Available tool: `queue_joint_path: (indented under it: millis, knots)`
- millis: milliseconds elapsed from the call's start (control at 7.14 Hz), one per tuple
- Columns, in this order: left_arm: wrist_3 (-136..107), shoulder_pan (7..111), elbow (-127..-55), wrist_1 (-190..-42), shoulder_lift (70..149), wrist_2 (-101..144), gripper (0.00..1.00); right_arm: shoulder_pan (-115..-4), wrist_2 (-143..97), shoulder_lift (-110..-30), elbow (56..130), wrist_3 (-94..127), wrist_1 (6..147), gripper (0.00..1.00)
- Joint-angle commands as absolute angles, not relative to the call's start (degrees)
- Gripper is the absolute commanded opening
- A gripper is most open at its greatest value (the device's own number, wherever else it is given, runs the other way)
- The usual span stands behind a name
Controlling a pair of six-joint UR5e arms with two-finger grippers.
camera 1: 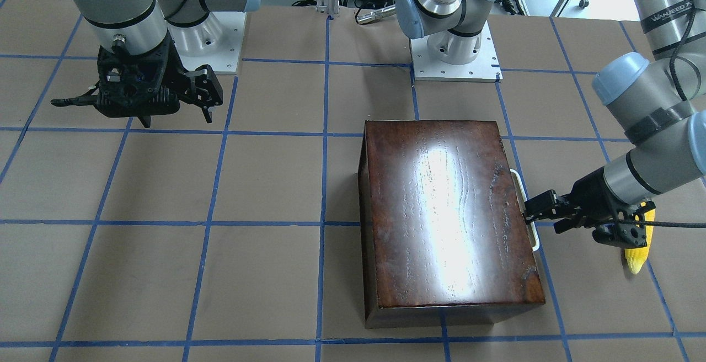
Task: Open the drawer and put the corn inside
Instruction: 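Close the left gripper on the white drawer handle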
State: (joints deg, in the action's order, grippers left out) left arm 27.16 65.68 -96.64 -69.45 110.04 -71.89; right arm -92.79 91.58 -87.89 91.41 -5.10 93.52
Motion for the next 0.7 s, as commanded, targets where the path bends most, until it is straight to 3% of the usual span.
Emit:
queue_joint_path:
  millis: [0, 561]
  knots:
    - [29.25, 64.61, -96.5, -69.7, 110.04, -71.89, 1.0, -92.9, 91.58, -87.89, 91.41, -5.1, 93.52, 1.0]
    - [33.21, 63.55, -96.42, -69.79, 110.13, -71.89, 1.0, -92.73, 91.58, -87.89, 91.41, -5.1, 93.52, 1.0]
